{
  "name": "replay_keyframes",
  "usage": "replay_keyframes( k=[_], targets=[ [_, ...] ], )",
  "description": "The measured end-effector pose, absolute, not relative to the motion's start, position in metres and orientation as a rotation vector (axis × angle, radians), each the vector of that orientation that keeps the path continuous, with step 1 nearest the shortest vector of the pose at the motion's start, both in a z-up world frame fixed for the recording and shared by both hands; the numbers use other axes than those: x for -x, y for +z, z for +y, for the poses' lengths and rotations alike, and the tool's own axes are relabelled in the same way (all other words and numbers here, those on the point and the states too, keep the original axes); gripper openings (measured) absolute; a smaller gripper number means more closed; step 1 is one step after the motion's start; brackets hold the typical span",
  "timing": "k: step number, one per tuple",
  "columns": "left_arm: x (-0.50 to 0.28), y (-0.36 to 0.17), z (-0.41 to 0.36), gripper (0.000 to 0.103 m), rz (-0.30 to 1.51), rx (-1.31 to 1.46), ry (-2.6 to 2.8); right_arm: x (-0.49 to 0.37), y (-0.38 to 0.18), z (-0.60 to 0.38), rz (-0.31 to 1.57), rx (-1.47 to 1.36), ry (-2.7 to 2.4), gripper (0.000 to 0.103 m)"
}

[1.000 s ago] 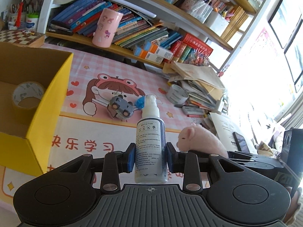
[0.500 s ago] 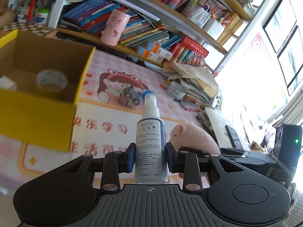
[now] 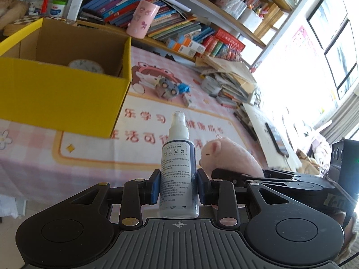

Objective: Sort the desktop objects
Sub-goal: 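Carry the spray bottle and pig plush with both grippers over the yellow box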

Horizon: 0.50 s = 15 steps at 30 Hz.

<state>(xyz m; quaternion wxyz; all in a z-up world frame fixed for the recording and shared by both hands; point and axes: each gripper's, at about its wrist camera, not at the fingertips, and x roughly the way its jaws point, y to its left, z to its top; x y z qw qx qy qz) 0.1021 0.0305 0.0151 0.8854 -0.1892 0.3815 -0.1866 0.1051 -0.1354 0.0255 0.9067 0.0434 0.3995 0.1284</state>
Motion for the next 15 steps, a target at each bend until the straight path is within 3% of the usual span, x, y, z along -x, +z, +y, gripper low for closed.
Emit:
replay_keyframes(
  k=[15],
  targets=[
    [-0.055, 0.007, 0.073, 0.031, 0.818, 0.394, -0.340, -0.053, 0.009, -0.067, 0.872, -0.085, 0.355, 0.058]
  ],
)
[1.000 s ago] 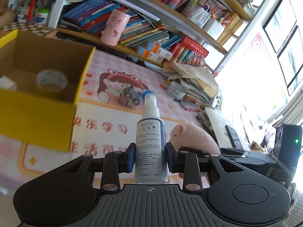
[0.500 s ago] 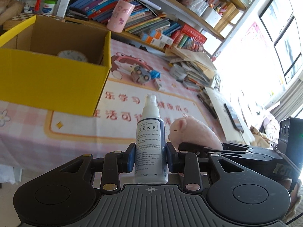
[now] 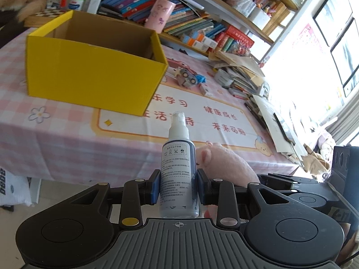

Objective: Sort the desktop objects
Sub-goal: 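Carry the spray bottle and pig plush with both grippers over the yellow box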

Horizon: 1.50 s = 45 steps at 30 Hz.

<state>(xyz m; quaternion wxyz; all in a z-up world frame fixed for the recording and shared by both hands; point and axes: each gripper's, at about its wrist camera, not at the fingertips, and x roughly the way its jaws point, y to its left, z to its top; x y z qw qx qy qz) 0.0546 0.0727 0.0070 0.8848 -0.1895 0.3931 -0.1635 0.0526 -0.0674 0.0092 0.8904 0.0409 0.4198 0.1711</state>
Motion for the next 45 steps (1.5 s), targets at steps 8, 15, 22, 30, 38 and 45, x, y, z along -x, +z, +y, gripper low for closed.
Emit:
replay_keyframes(
  k=[8, 15, 22, 30, 38, 45],
  targets=[
    [-0.037, 0.001, 0.091, 0.031, 0.806, 0.446, -0.290, -0.044, 0.008, -0.049, 0.889, -0.054, 0.393, 0.059],
    [-0.027, 0.000, 0.105, 0.031, 0.796, 0.463, -0.256, -0.040, 0.009, -0.035, 0.888, -0.029, 0.433, 0.059],
    [-0.022, 0.001, 0.115, 0.031, 0.782, 0.486, -0.227, -0.041, 0.010, -0.024, 0.889, -0.012, 0.467, 0.059],
    [-0.019, 0.004, 0.122, 0.031, 0.763, 0.504, -0.192, -0.046, 0.011, -0.014, 0.889, -0.012, 0.507, 0.059],
    [-0.019, 0.015, 0.132, 0.031, 0.727, 0.520, -0.172, -0.050, 0.015, -0.006, 0.885, -0.015, 0.546, 0.059],
    [-0.028, 0.034, 0.137, 0.031, 0.669, 0.543, -0.148, -0.071, 0.032, -0.002, 0.824, -0.003, 0.563, 0.059]
  ],
)
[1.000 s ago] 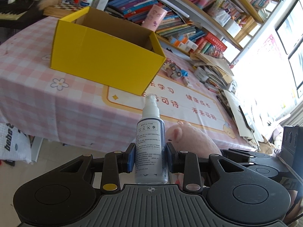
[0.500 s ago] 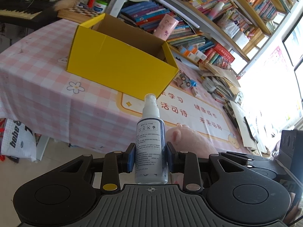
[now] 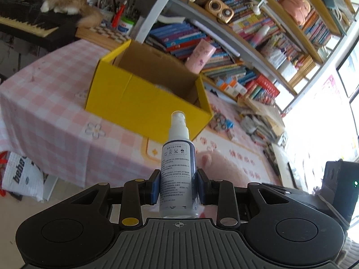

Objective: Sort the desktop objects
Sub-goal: 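Carry the spray bottle and pig plush with both grippers over the yellow box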

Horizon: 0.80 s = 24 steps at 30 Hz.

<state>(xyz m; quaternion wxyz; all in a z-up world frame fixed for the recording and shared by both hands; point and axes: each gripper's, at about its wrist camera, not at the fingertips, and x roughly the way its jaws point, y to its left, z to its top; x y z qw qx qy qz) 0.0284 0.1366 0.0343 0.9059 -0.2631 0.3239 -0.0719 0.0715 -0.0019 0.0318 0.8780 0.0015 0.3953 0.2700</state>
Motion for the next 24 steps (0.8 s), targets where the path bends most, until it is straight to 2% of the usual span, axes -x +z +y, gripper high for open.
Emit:
replay_keyframes(
  k=[14, 24],
  targets=[
    [-0.096, 0.082, 0.149, 0.031, 0.481, 0.577, -0.086, -0.163, 0.092, 0.002, 0.599, 0.067, 0.622, 0.059],
    [-0.158, 0.084, 0.145, 0.031, 0.459, 0.539, -0.006, -0.230, 0.095, -0.005, 0.584, 0.093, 0.667, 0.059]
  ],
)
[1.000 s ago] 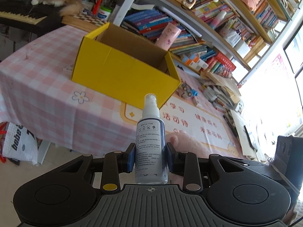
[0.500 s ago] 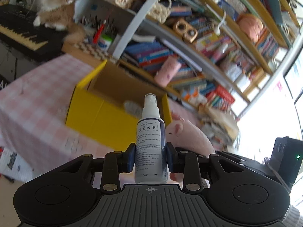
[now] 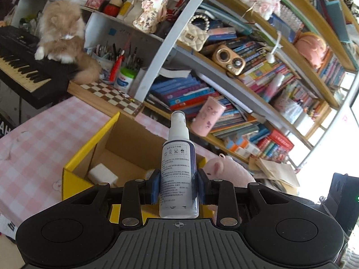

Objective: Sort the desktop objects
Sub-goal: 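Carry the spray bottle and pig plush with both grippers over the yellow box, then open both grippers to drop the bottle and pig into the box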

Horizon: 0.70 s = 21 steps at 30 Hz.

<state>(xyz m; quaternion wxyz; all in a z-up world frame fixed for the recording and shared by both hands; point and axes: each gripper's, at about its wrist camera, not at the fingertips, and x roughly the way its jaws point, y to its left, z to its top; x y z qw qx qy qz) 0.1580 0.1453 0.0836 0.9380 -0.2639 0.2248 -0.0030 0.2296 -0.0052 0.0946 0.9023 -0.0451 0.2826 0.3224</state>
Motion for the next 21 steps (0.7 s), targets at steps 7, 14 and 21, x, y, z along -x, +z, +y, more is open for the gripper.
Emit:
replay_keyframes(
  k=[7, 14, 21],
  targets=[
    [-0.197, 0.073, 0.141, 0.031, 0.505, 0.532, 0.068, -0.277, 0.076, 0.002, 0.618, 0.128, 0.707, 0.059],
    [-0.234, 0.058, 0.138, 0.031, 0.571, 0.458, 0.140, -0.310, 0.066, 0.022, 0.598, 0.205, 0.788, 0.059],
    [-0.247, 0.034, 0.143, 0.031, 0.646, 0.452, 0.212, -0.323, 0.052, 0.047, 0.585, 0.324, 0.871, 0.058]
  ],
)
